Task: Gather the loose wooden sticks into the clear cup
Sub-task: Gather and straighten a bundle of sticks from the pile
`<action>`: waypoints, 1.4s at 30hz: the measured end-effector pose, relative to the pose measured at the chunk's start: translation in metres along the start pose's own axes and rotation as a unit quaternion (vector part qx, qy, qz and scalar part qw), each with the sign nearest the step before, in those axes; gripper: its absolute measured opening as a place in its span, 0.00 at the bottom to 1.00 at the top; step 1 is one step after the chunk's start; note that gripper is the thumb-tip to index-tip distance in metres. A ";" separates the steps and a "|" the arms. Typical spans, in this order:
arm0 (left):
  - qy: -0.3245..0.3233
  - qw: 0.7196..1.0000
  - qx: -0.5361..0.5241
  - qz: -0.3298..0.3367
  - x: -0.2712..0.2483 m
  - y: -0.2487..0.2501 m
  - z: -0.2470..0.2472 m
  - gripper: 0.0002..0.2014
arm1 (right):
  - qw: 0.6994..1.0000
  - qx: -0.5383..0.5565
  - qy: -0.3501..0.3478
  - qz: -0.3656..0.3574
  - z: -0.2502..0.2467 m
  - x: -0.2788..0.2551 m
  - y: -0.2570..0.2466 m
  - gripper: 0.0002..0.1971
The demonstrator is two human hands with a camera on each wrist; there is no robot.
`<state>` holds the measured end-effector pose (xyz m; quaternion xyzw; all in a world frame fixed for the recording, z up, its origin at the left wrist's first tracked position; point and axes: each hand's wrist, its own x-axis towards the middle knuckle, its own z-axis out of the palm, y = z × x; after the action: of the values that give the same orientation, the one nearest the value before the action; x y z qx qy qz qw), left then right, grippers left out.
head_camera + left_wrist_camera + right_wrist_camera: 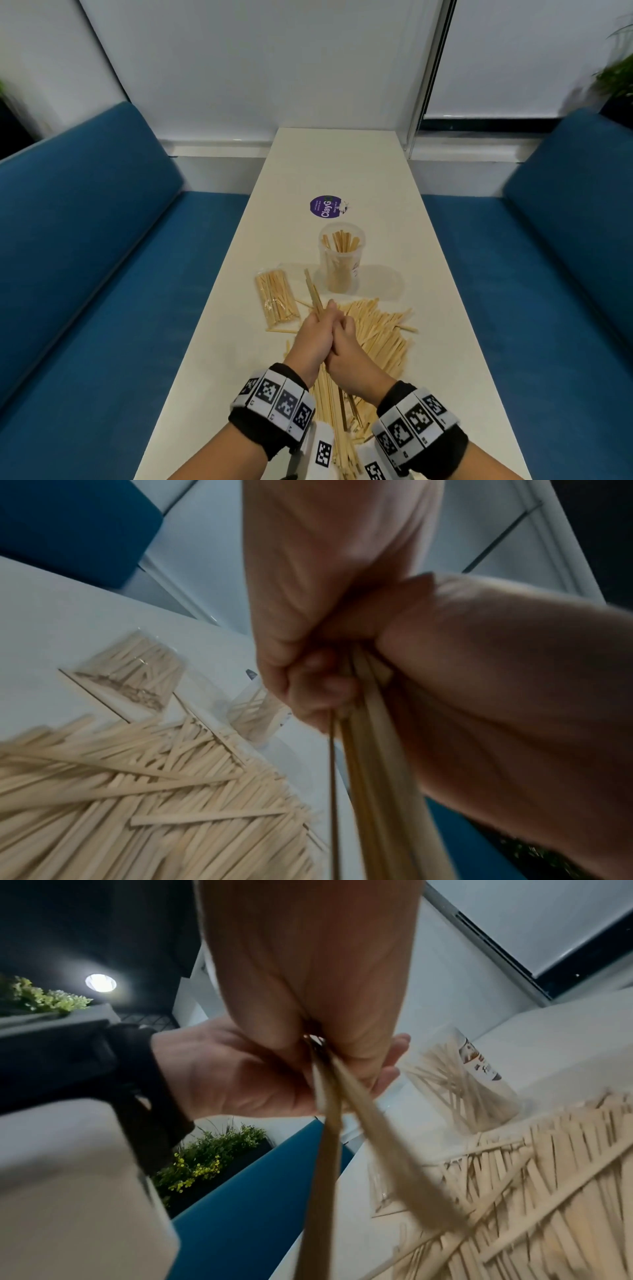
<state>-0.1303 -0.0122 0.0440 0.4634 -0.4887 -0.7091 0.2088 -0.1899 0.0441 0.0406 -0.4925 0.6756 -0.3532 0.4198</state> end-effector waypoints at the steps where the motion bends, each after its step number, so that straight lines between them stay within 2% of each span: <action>1: 0.021 1.000 0.003 0.006 0.000 -0.001 0.001 0.18 | 1.000 0.008 0.003 0.001 0.001 0.000 0.001 0.32; 5: 0.093 0.995 -0.038 0.004 0.002 -0.001 -0.001 0.22 | 0.995 0.082 0.058 -0.020 0.002 0.002 0.003 0.47; 8: 0.108 0.991 -0.073 0.002 0.001 0.002 0.002 0.24 | 0.991 0.091 0.085 -0.048 -0.006 0.003 0.004 0.48; 10: 0.108 0.989 -0.104 0.014 0.000 0.004 0.002 0.24 | 0.991 0.089 0.079 -0.056 -0.012 0.001 -0.001 0.47; 13: 0.108 0.976 -0.189 -0.011 -0.001 0.011 -0.004 0.20 | 0.991 0.123 0.009 -0.050 -0.021 -0.005 -0.010 0.47; 16: 0.114 0.949 -0.294 -0.028 -0.001 0.015 -0.013 0.19 | 0.978 0.205 -0.029 -0.019 -0.028 -0.010 -0.008 0.41; 21: 0.176 0.913 -0.369 0.011 0.005 0.018 -0.018 0.21 | 0.968 0.245 0.038 0.044 -0.025 -0.007 0.008 0.21; 23: 0.189 0.916 -0.352 0.025 0.007 0.018 -0.017 0.20 | 0.970 0.223 0.071 0.059 -0.023 -0.005 0.011 0.17; 26: 0.196 0.920 -0.336 0.049 0.009 0.016 -0.019 0.19 | 0.964 0.216 0.133 0.077 -0.026 -0.003 0.017 0.16; 29: 0.204 0.921 -0.324 0.069 0.011 0.014 -0.026 0.18 | 0.938 0.245 0.215 0.117 -0.033 -0.002 0.026 0.14; 30: 0.205 0.924 -0.312 0.083 0.011 0.015 -0.026 0.17 | 0.924 0.280 0.219 0.142 -0.033 -0.002 0.028 0.13; 34: 0.196 0.931 -0.254 0.176 0.001 0.027 -0.011 0.15 | 0.837 0.476 0.127 0.237 -0.027 -0.004 0.019 0.16; 37: 0.185 0.936 -0.187 0.235 -0.004 0.029 0.005 0.13 | 0.803 0.539 0.097 0.237 -0.024 0.001 0.005 0.18; 39: 0.175 0.945 -0.131 0.245 -0.007 0.024 0.013 0.13 | 0.794 0.562 0.078 0.219 -0.022 0.002 -0.002 0.16; 42: 0.153 0.965 -0.072 0.202 -0.012 0.015 0.017 0.15 | 0.821 0.542 0.012 0.178 -0.019 0.001 -0.005 0.21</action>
<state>-0.1420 -0.0015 0.0644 0.4418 -0.4821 -0.6063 0.4526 -0.2061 0.0430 0.0522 -0.0525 0.4565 -0.5875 0.6661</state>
